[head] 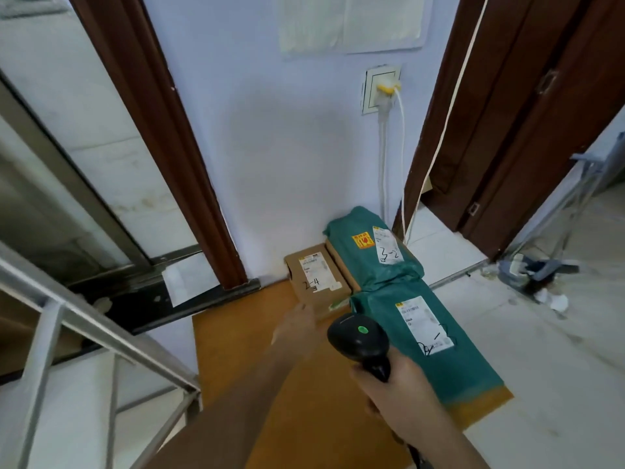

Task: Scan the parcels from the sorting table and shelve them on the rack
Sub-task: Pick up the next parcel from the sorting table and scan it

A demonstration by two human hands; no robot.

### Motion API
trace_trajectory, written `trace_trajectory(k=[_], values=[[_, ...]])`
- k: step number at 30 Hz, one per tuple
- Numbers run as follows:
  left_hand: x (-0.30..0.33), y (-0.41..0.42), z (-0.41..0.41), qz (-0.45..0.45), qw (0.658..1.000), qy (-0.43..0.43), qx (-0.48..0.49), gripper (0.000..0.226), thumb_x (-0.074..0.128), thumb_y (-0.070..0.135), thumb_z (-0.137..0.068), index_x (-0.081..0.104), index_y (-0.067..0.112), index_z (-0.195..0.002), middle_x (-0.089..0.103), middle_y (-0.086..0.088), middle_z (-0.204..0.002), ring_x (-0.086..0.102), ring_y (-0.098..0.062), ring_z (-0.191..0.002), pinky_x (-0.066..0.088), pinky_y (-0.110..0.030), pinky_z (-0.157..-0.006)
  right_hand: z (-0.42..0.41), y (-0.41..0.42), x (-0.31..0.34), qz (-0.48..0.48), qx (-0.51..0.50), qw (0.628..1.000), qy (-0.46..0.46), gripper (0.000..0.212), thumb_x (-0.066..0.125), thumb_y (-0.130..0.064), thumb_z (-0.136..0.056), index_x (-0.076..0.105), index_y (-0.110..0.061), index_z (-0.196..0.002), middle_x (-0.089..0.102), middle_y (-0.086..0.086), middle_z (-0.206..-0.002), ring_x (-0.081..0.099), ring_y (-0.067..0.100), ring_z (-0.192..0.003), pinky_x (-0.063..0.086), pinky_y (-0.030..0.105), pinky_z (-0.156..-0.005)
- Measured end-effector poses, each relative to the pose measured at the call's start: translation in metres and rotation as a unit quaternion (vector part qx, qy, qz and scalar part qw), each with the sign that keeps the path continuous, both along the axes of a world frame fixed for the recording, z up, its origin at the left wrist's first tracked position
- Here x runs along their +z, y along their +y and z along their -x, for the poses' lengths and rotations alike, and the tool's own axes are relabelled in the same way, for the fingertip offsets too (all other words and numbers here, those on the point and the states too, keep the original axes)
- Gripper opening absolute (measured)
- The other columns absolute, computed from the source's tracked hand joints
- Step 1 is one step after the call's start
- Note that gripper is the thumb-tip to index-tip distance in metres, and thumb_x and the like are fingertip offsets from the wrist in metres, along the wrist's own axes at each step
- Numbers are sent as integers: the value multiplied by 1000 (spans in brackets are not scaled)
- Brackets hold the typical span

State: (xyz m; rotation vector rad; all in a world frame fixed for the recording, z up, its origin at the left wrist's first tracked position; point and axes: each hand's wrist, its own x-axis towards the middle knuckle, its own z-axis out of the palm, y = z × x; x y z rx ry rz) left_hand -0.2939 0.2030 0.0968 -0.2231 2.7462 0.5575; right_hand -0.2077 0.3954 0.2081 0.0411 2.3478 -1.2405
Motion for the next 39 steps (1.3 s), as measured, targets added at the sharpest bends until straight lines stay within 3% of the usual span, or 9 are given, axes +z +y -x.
trace_trajectory(k=[8,12,15,20,25,28,32,35,39], values=[[-63,-17,66,-94,989,-5,118,59,54,48,-105,42,14,-152,50,-6,-142,55,-27,-128,51,-44,-106,51,-16,-15,2,-8,999,-49,11,66,-30,-91,58,-22,-89,62,-1,-54,64,9,-50,54,31,-64],[-114,-27,100,-201,944,-22,259,72,59,63,-97,42,16,-149,54,-6,-143,63,-29,-120,59,-49,-96,69,-19,-22,-12,-31,996,-86,12,69,-30,-90,59,-25,-92,66,-2,-55,63,6,-46,48,18,-55],[-136,-31,124,-283,894,-40,344,91,66,67,-92,34,9,-156,47,-11,-153,58,-35,-130,54,-52,-106,80,-22,-28,-26,-46,992,-111,14,73,-32,-85,62,-28,-94,68,-1,-57,65,9,-46,49,17,-50],[-171,-36,140,-379,827,-88,406,153,80,91,-42,26,8,-159,51,-14,-153,58,-38,-133,50,-56,-111,86,-15,-59,-52,-51,993,-97,50,73,-51,-62,62,-44,-110,74,-2,-73,73,14,-74,61,34,-79],[-155,-20,111,-384,838,-74,381,117,80,69,-79,18,12,-161,52,-9,-152,57,-33,-134,51,-42,-103,91,-8,-66,-28,-58,992,-107,42,78,-31,-79,58,-46,-113,71,-1,-62,70,13,-54,60,28,-61],[-158,-13,96,-392,849,-53,349,122,81,67,-78,8,20,-165,52,-7,-155,56,-31,-137,50,-42,-106,94,-7,-69,-39,-53,992,-106,48,78,-30,-79,58,-45,-121,70,-3,-61,69,10,-60,59,25,-68],[-166,-11,92,-416,826,-58,377,126,88,52,-78,4,21,-167,48,-6,-157,51,-30,-142,45,-36,-104,95,-5,-71,-11,-57,991,-119,51,76,-27,-82,56,-44,-125,68,0,-56,66,10,-46,51,19,-50],[-164,-17,91,-429,805,-74,403,132,94,54,-67,15,19,-166,51,-6,-156,54,-29,-139,48,-42,-110,98,-3,-72,3,-56,991,-123,43,74,-25,-84,57,-39,-120,67,0,-52,64,11,-44,50,19,-49],[-150,-25,66,-420,823,-69,377,99,95,45,-70,47,20,-153,68,7,-129,66,-7,-106,54,-22,-83,100,-7,-62,17,-56,993,-104,15,71,-23,-87,60,-30,-95,66,1,-54,67,13,-45,52,22,-49]])
